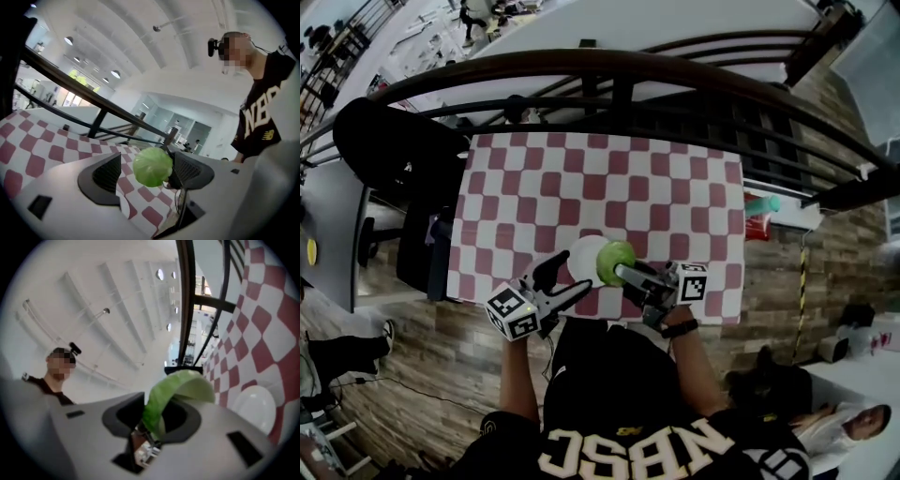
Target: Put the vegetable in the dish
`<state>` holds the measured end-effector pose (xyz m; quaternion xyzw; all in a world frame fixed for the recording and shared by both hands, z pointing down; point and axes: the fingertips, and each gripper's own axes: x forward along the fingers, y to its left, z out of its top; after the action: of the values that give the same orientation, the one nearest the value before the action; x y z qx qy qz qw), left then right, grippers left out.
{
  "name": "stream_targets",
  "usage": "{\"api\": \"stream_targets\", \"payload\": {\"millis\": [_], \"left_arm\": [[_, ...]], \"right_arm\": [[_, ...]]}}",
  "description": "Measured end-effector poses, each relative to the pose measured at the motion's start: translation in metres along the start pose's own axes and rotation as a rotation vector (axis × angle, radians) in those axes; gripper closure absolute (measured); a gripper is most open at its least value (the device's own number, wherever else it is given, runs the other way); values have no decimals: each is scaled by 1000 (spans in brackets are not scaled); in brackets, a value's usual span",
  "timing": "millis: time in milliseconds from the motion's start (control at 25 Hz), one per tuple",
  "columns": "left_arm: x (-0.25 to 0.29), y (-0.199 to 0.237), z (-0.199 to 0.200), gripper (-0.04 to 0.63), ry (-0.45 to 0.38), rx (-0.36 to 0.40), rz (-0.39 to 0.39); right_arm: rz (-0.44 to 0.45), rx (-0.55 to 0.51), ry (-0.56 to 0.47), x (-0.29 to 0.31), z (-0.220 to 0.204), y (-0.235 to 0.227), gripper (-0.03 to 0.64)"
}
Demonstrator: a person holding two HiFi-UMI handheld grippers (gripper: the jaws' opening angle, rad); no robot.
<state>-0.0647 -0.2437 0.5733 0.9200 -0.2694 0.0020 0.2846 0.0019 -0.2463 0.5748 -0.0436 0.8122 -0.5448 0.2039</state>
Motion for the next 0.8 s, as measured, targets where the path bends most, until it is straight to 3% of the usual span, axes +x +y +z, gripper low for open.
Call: {"api": "stream_targets", "payload": {"millis": [120,240,400,520,800], "left_arm": [[8,-18,-6,167,76,46,-123],[13,-22,-6,106,85,67,-148],[23,-16,-15,98,166,155,-149],[25,-23,-21,100,202,160,-198],[24,-31,-31,100,221,221,-238]], "right_arm": [[124,12,15,6,-2,6,505],[199,-22,73,16,-13,17,505],[270,-53,135,28,-24,23,505],[291,-77,171,35,-33,27,505],[320,-199,321,35,-53,36,505]]}}
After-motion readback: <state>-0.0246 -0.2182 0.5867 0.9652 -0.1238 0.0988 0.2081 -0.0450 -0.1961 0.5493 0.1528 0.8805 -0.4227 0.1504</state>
